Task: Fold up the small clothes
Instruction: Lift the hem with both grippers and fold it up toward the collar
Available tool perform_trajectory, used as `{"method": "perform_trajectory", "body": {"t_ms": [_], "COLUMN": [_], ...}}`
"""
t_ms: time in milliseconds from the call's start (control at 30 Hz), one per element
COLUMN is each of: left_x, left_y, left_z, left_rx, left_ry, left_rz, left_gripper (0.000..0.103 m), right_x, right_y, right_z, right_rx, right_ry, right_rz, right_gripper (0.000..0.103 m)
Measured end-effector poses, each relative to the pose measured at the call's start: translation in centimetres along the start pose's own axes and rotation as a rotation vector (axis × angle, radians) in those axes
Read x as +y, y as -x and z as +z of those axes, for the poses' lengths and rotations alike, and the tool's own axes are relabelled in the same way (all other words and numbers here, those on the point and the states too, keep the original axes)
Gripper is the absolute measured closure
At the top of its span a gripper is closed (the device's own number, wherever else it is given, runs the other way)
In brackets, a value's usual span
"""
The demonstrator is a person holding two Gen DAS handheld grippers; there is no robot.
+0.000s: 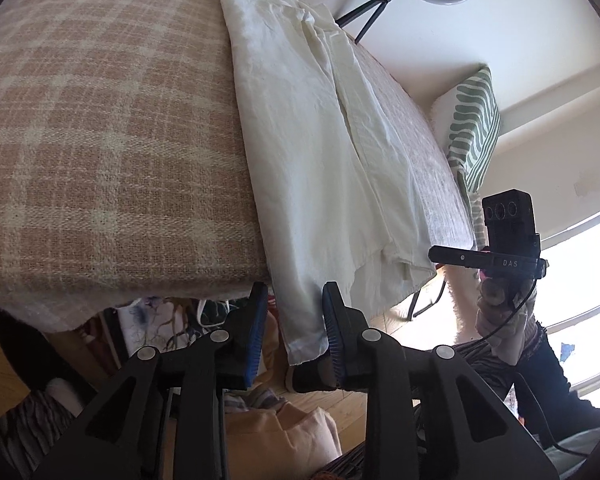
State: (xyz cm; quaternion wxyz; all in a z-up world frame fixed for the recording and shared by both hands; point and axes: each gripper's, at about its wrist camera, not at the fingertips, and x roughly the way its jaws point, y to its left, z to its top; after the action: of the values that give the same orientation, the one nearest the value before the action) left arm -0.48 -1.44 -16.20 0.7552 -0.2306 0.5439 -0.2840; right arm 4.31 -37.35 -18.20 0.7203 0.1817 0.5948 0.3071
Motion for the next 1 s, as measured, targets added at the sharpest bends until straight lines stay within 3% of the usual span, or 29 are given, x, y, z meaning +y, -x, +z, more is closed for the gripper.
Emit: {"method": "perform_trajectory", "body": {"t_ms": [167, 267, 300, 333, 700, 1000], "left_x": [-1.0, -1.1, -1.1, -1.2, -2.9, -4.3], "left_y": [-0.4, -0.3, -0.2, -0.2, 2.5, 3.7], "left_z": [-0.1, 0.2, 0.3, 0.4, 3.6, 10.4], "left_rx": [0.01, 0.001, 0.002, 0.0, -0.081, -0.216], "left_ry": [-0.02, -0.019, -0.019, -0.019, 0.011, -0.02], "left_rz": [-0.031, -0.042, -0.047, -0.048, -0.147, -0.145], "left_gripper": [0.081, 0.093, 0.094, 0.095, 0.096, 0.096], "right_x": [-0.9, -1.2, -1.1, -0.9, 0.7, 2.9], "right_y": [-0.2, -1.1, -1.3, -1.1, 2.6, 4.5], "right_z": [-0.9, -1.2, -1.1, -1.1, 0.8, 6.2], "right_rx": [0.043, 0.057, 0.052, 0.047, -0.134, -0.283], "right_ry": [-0.005, -0.016, -0.017, -0.011, -0.015, -0.014], "right_rz": [0.024, 0.038, 0.053, 0.07, 0.224, 0.225], "right_gripper": [0.075, 0.076, 0.078, 0.087, 0.09, 0.09]}}
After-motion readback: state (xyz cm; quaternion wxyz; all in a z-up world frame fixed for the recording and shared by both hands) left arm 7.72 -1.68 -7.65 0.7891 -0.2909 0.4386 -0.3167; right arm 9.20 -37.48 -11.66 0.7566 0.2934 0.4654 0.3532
